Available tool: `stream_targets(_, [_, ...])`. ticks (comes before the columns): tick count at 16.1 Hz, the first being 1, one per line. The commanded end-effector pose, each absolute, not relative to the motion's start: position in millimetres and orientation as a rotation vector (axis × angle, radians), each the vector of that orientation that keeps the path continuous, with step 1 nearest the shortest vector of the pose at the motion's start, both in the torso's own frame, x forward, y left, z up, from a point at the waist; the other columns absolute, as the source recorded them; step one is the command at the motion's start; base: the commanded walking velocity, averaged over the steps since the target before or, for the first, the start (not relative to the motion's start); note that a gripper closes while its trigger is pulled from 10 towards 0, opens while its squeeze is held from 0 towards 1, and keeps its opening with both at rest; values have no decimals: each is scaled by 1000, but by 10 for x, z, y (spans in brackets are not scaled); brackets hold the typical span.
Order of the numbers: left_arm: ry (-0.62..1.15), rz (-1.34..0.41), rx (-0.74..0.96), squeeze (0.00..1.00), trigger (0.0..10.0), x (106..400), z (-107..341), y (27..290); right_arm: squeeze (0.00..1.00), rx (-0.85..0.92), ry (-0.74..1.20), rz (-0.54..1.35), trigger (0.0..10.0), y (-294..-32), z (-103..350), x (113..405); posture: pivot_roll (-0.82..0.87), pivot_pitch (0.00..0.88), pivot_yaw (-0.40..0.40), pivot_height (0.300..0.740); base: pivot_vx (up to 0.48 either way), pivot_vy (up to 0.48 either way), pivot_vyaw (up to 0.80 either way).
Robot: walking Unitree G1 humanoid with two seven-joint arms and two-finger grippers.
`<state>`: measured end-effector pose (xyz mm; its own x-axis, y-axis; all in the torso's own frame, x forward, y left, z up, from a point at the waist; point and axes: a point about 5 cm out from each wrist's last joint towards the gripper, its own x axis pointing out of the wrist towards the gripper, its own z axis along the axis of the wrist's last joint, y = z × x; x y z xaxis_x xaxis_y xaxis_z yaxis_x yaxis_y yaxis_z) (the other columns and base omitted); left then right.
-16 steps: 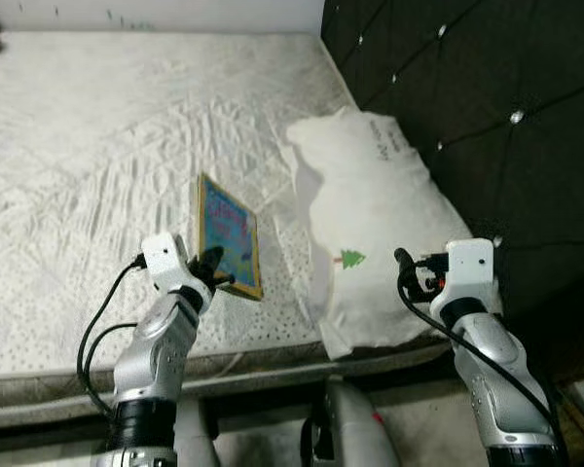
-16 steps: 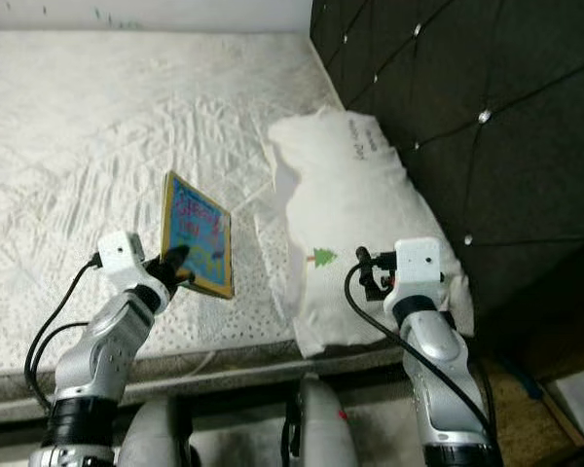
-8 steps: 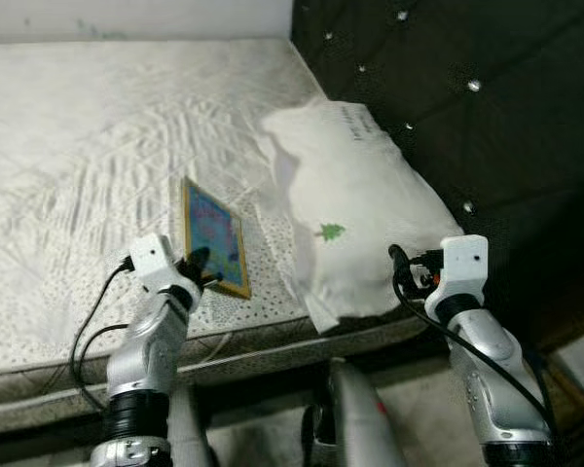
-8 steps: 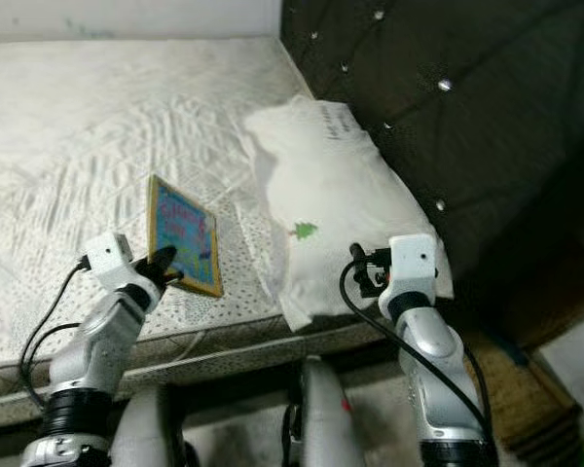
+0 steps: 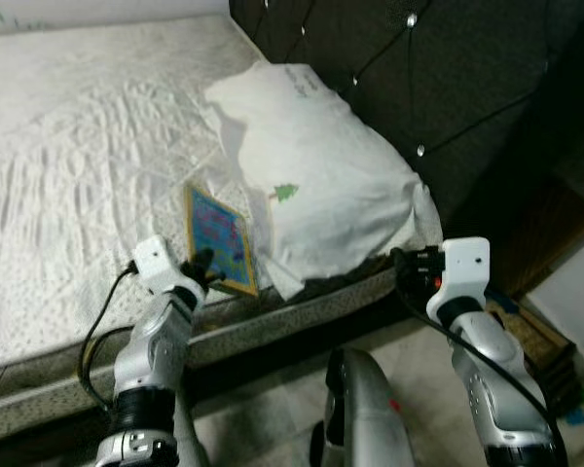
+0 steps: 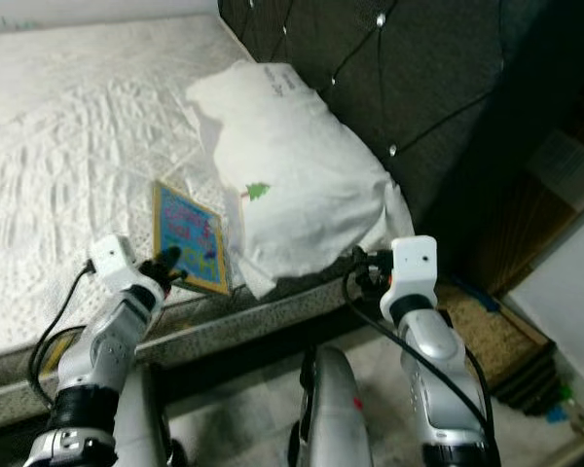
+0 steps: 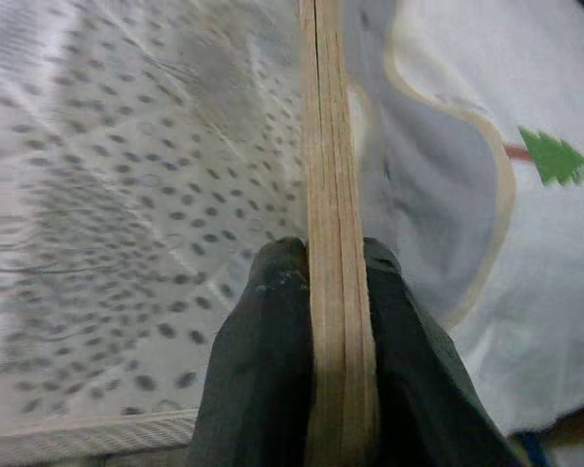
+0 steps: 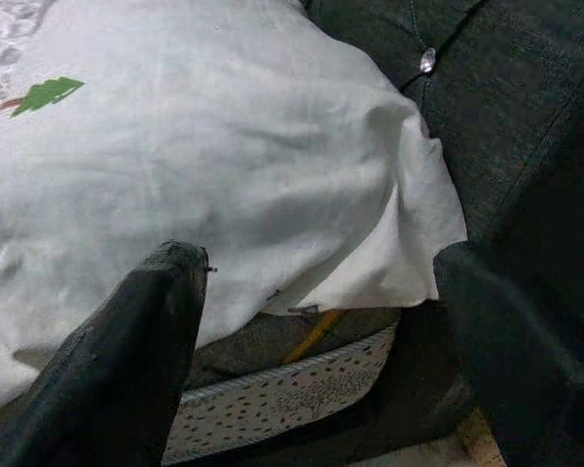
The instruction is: Clean up the room
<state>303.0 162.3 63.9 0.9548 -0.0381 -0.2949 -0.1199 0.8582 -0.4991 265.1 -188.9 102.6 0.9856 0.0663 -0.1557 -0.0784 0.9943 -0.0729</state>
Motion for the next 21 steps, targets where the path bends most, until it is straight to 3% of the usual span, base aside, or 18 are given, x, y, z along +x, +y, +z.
stream_targets(1, [227,72,-530,0,10000,3097,776,1686,0,-81,136,72,10000,-1907,1087,2642,-171,81,-64,551,0,0,0])
stream_targets(7, [220,112,-590,0,10000,3193,701,1714,0,-86,146,71,10000,-1926,1099,2610,-184,105,-73,551,0,0,0])
stream_targets(13, [302,2,-778,0,10000,3468,680,1568,0,-128,130,67,10000,-1994,1180,2566,-245,121,-82,551,0,0,0])
stream_targets(16, [397,-93,-748,0,10000,3485,612,1381,0,-147,131,67,10000,-2041,1215,2539,-273,132,-90,551,0,0,0])
stream_targets(20, [402,-83,-745,0,10000,3494,582,1359,0,-158,131,62,10000,-2065,1232,2532,-283,127,-91,551,0,0,0])
stream_targets(21, [397,-73,-741,357,10000,3500,587,1378,0,-160,130,61,10000,-2064,1235,2539,-283,125,-91,551,0,0,0])
